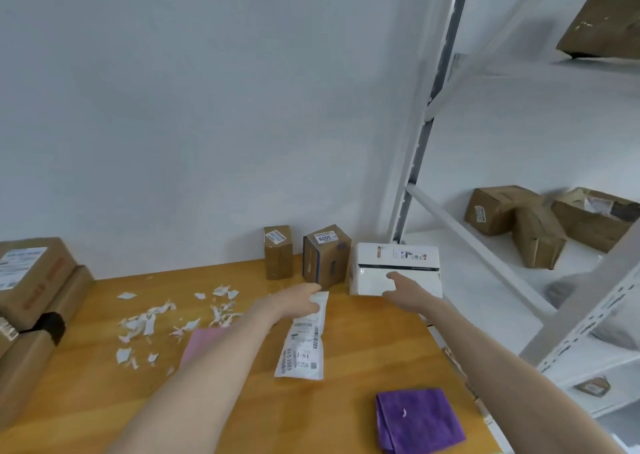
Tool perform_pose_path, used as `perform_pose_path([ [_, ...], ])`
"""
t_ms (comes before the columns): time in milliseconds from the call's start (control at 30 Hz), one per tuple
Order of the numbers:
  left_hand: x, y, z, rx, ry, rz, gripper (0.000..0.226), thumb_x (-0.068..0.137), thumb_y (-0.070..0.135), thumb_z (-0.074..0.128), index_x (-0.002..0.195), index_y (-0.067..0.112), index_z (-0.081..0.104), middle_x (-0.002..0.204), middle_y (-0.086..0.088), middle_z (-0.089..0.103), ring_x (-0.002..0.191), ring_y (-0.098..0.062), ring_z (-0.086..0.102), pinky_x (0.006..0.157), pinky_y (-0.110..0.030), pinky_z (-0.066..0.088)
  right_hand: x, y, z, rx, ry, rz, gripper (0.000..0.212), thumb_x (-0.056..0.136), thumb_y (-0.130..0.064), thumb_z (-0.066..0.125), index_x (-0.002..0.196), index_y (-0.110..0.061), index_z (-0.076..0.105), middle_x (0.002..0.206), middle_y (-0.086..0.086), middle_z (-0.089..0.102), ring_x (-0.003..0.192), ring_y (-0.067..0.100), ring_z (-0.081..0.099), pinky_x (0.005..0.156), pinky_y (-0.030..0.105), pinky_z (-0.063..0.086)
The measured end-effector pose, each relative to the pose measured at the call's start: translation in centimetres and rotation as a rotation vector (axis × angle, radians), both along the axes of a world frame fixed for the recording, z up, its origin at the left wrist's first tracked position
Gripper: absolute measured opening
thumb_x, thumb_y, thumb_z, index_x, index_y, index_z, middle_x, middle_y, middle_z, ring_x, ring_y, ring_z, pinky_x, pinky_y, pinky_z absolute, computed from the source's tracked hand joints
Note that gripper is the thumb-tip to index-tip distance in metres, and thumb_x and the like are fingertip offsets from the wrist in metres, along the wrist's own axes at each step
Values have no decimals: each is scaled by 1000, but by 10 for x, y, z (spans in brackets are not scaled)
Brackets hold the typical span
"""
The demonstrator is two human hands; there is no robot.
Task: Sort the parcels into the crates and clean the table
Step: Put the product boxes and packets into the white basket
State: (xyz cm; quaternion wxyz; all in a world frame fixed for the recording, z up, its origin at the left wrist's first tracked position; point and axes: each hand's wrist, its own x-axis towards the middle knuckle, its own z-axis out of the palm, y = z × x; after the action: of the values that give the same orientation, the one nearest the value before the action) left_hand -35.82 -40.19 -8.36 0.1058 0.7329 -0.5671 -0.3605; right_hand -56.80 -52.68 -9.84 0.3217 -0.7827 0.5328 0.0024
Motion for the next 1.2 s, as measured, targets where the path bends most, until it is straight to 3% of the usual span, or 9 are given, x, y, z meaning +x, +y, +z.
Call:
perform_pose_path([
  [133,-19,-59,-4,-2,23,13,61,97,22,44,151,12,17,157,-5,19,143,-20,23,113,-30,22,-24,-53,-7,55,57,-89,59,93,-14,49,144,2,24,147,17,34,131,30,40,102,34,37],
  [333,-47,-122,-24,-3,174,92,55,99,15,42,147,5,20,153,-9,27,140,-22,27,106,-24,26,-50,-122,-31,115,40,-285,69,91,-21,50,146,-4,13,146,18,27,122,33,43,100,40,41],
  [433,-46,-143,-36,11,244,154,58,98,19,46,147,4,18,153,-9,27,140,-22,27,106,-24,27,-45,-135,-41,143,24,-344,71,94,-18,48,147,-4,3,146,19,19,117,31,43,87,31,40],
  [567,-40,-166,-44,70,500,355,63,96,20,50,147,4,15,151,-9,29,137,-23,31,105,-29,31,-43,-159,-55,147,-144,-489,54,93,-10,48,138,-1,19,117,14,47,89,21,52,64,27,46],
  [733,-32,-172,-57,150,916,559,52,93,17,57,139,17,34,120,-3,55,99,-14,55,66,-32,50,-43,-159,-56,227,-306,-582,67,86,-38,58,139,-12,28,131,11,45,105,25,54,87,41,50],
  [800,-27,-164,-60,153,958,573,49,92,22,58,136,20,36,115,-1,53,99,-15,52,65,-34,50,-45,-154,-62,238,-369,-620,69,80,-53,58,133,-15,36,128,10,48,105,28,57,92,47,51],
  [1067,-15,-100,-54,81,980,522,46,93,11,56,133,18,36,119,-4,48,104,-19,49,58,-37,50,-37,-90,-45,162,-600,-750,37,95,-42,48,109,-9,39,104,11,54,90,24,55,85,45,49],
  [1133,-14,-88,-51,46,1019,540,42,93,14,58,130,16,38,117,-4,51,103,-19,52,66,-38,52,-41,-79,-41,159,-642,-793,45,94,-51,44,107,-9,39,101,10,52,94,27,55,90,49,48],
  [1200,-11,-63,-41,28,1082,561,41,92,27,59,126,16,40,121,-6,54,109,-20,53,90,-42,45,-45,-51,-35,134,-712,-813,49,92,-57,44,103,-9,43,97,8,49,93,27,55,90,49,48],
])
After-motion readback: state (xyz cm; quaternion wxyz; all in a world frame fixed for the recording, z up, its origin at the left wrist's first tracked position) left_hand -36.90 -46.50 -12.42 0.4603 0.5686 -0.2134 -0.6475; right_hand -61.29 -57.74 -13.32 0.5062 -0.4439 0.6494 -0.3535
